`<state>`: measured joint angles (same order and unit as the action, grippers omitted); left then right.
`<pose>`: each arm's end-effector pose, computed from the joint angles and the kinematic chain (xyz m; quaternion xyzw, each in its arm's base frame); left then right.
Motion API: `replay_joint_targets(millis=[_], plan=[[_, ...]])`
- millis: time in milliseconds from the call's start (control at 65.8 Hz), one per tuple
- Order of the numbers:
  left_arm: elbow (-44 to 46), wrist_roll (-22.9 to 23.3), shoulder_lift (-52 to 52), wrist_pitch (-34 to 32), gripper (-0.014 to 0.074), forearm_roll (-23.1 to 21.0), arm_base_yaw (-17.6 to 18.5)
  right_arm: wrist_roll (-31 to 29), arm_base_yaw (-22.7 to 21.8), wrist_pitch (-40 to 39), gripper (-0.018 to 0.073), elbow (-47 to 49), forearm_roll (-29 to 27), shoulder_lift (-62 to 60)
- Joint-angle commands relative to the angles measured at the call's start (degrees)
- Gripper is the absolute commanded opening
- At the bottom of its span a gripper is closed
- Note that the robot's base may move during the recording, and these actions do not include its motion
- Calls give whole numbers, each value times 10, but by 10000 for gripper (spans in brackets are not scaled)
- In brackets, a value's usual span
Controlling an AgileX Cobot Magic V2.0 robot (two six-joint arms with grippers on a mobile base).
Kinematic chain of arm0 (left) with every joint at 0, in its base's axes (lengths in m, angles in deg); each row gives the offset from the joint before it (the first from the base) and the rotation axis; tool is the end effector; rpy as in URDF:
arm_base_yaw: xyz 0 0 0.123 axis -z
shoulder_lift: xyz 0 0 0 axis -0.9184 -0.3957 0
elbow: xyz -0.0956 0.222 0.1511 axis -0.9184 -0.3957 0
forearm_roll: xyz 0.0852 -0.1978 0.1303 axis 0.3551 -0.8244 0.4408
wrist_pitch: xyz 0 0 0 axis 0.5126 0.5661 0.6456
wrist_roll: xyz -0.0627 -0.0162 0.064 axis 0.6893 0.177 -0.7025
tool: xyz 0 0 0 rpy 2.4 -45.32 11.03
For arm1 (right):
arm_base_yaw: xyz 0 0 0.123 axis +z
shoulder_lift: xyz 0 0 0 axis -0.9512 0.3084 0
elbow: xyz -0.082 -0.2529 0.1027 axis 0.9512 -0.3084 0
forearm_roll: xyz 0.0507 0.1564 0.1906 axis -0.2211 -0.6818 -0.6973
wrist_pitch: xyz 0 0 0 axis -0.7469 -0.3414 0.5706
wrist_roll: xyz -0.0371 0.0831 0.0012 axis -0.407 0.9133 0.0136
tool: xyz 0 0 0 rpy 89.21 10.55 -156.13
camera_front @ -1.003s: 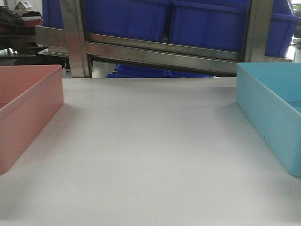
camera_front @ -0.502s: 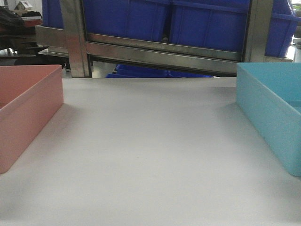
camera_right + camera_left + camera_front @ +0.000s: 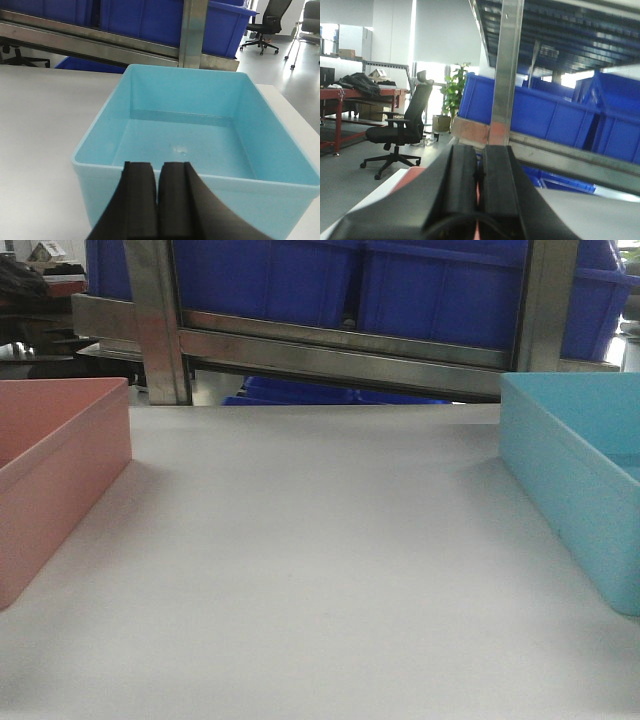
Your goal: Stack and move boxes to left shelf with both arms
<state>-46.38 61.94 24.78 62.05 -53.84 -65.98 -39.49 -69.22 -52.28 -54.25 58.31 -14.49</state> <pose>0.0509 0.0028 0.2320 -0.0453 0.5705 -0.0428 0.8189 0.0562 0.0020 0.1966 -0.0168 0.7094 0.0121 0.7045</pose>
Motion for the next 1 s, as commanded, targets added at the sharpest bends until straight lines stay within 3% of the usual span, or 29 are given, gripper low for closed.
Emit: replay_joint_targets(millis=[0,137,410,486,638,760,851,988], plan=[[74,1,-25,-33,-2,-15,-1,-2,-4,-49,56,11,2,-5],[200,1,-98,68,-2,-5,-1,-2,-4,-49,56,11,2,-5],[418,-1,-342,309,19,16,-1,-2,-4,-49,56,11,2,-5],[454,-1,-397,349,87,27,-1,-2,-4,-49,56,11,2,-5],[534,-1,-497,434,357,67,-1,-2,-4,-49,56,11,2,-5],[589,-1,-572,493,526,135,-2,-2,-4,-49,56,11,2,-5],[631,-1,-624,540,545,168,-15,-2,-4,-49,56,11,2,-5],[701,-6,-706,612,545,168,-82,-2,-4,-49,56,11,2,-5]])
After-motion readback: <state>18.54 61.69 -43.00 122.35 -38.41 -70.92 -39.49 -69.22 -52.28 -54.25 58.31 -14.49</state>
